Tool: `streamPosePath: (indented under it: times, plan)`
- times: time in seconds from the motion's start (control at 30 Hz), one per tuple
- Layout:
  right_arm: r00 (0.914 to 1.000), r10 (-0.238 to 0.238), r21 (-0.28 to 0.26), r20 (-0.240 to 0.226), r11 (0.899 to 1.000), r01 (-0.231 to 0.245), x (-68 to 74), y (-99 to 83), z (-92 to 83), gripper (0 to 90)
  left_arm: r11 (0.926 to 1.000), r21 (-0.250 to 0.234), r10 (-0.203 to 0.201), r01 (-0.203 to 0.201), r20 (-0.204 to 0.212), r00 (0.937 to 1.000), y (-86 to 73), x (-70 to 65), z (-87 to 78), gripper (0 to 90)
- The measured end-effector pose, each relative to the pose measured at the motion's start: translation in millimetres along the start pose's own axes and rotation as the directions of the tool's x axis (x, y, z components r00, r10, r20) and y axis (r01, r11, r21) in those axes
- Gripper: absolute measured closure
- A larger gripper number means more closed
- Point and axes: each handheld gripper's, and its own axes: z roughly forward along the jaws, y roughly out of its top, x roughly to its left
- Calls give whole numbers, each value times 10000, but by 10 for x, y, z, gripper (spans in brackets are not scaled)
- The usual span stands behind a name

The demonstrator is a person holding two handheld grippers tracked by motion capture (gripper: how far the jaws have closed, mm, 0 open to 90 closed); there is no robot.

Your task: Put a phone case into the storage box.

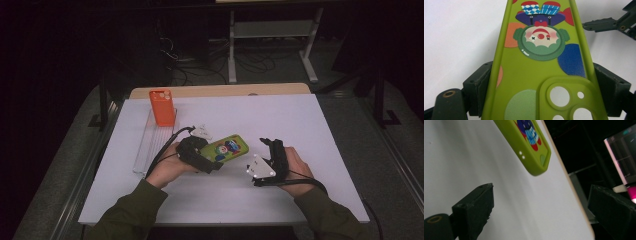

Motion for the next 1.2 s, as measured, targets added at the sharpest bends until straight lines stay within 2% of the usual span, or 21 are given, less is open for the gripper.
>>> streamPosePath:
  times: [0.1,0.2,0.23,0.3,0.33,0.4,0.53,0.6,0.63,0.67,0.7,0.73,0.77,0.83,0.87,0.9,0.97,1.03,1.13,1.17,1.2]
  plan:
    - [9978,-606,-145,281,9980,611,39,34,14,77,9998,-81,-196,196,37,9998,-4,-21,13,151]
    - [9892,-1383,-107,492,9902,1390,57,67,29,104,9998,170,125,-126,39,9999,-3,-4,7,151]
    - [9890,-1290,-257,719,9910,1311,82,83,36,109,9998,153,112,-112,48,9999,-3,-5,11,151]
    - [9830,-1628,-293,845,9857,1658,99,117,41,125,9996,234,172,-173,52,9998,-2,-3,12,151]
    - [9812,-1713,-354,891,9839,1750,106,136,44,129,10000,91,-36,35,88,10000,-4,-17,25,151]
    - [9758,-1902,-496,1083,9793,1964,120,173,50,140,9999,5,-125,125,81,9999,-5,-24,30,151]
    - [9647,-2284,-650,1309,9690,2382,165,238,77,176,9992,331,226,-230,111,9997,-2,8,-1,151]
    - [9562,-2530,-672,1473,9619,2649,191,260,93,200,9996,208,174,-176,94,9998,-7,8,5,151]
    - [9597,-2447,-663,1380,9646,2554,218,264,99,208,9999,141,69,-71,105,9999,-7,4,9,151]
    - [9515,-2663,-761,1543,9569,2802,219,278,111,218,9998,162,88,-90,105,9999,-7,7,7,151]
    - [9503,-2720,-706,1516,9560,2849,244,286,112,232,9999,106,26,-27,96,10000,-7,4,11,151]
    - [9449,-2908,-718,1505,9500,3038,251,292,126,243,9998,152,82,-83,100,9999,-6,8,8,151]
    - [9489,-2763,-698,1527,9547,2893,272,297,127,258,10000,36,-56,55,102,9999,-7,-1,15,151]
    - [9412,-2947,-776,1652,9475,3103,297,310,142,282,10000,44,-57,57,97,9999,-7,-1,12,151]
    - [9298,-3265,-801,1699,9358,3432,289,313,156,297,10000,60,-38,38,98,9999,-6,1,11,151]
    - [9245,-3354,-825,1811,9316,3541,298,311,161,314,9999,-22,-136,136,106,9999,-7,-6,16,151]
    - [9204,-3447,-848,1846,9274,3644,318,309,168,346,10000,-3,-91,91,105,9999,-7,-6,20,152]
    - [9132,-3598,-819,1916,9213,3802,335,310,170,395,9995,234,185,-188,102,9998,-4,9,7,151]
    - [9038,-3796,-746,1976,9135,4000,363,311,178,484,9996,227,154,-156,94,9998,-4,6,8,151]
    - [8996,-3871,-720,2021,9102,4078,377,309,178,509,10000,20,-91,90,98,9999,-6,-9,23,151]
    - [8960,-3924,-712,2078,9075,4139,389,309,183,537,10000,18,-87,87,99,9999,-5,-8,23,152]
